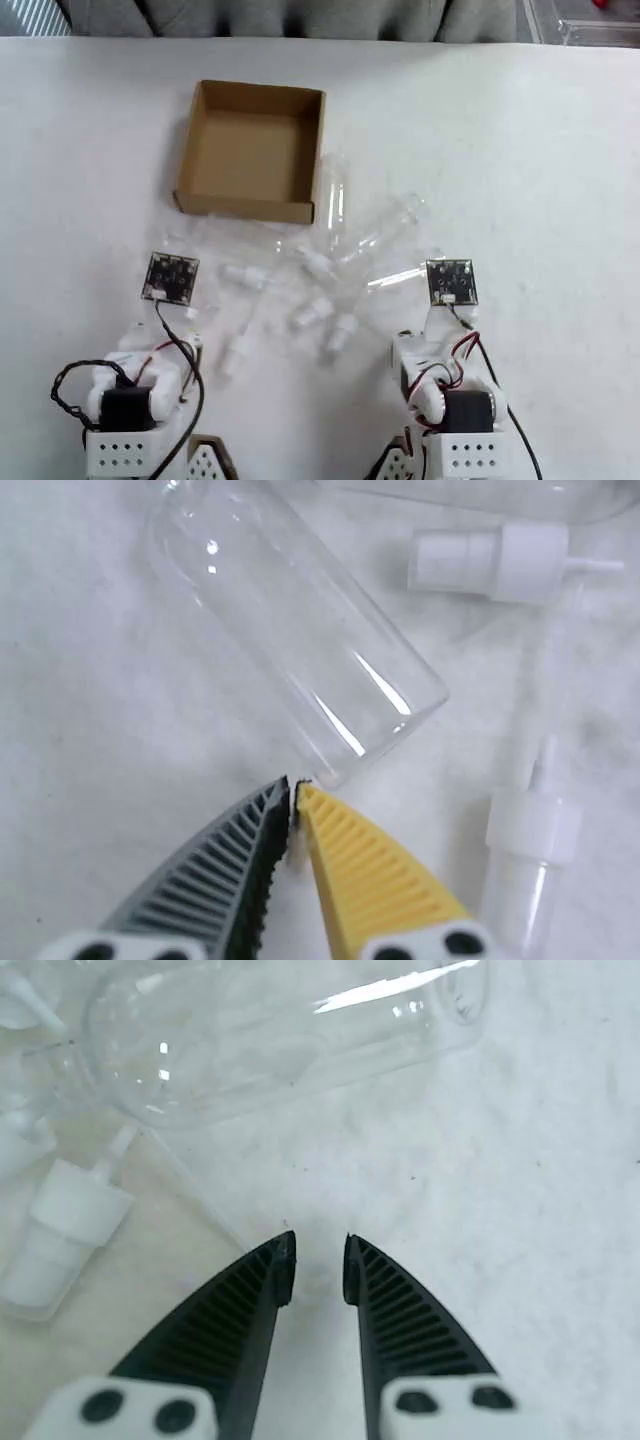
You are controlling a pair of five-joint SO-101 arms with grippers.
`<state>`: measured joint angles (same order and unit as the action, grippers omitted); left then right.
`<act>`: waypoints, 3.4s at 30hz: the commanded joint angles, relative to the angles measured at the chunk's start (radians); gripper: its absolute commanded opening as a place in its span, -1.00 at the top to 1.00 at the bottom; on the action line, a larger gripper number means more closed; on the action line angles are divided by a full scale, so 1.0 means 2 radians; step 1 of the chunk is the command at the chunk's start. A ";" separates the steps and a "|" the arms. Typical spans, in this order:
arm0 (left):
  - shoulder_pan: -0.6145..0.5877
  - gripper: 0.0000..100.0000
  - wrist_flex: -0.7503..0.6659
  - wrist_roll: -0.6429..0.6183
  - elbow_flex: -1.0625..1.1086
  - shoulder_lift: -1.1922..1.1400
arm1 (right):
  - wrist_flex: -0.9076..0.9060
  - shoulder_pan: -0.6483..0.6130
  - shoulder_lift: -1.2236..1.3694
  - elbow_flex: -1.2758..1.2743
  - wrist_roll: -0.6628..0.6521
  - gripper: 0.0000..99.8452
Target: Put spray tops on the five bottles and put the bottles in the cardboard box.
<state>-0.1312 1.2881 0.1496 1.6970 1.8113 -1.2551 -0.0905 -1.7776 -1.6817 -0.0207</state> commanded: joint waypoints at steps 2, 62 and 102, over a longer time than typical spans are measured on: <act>-0.002 0.96 0.001 0.002 -0.002 0.007 | -0.003 -0.002 -0.005 -0.005 -0.005 0.89; -0.012 0.79 0.008 0.049 -0.207 0.007 | -0.003 -0.002 -0.005 -0.005 -0.005 0.89; -0.050 0.34 -0.023 -0.242 -0.585 -0.790 | -0.003 -0.002 -0.005 -0.005 -0.005 0.89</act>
<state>-0.2432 1.2697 -0.2739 0.6306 0.3460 -1.2551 -0.0905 -1.7776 -1.6817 -0.0222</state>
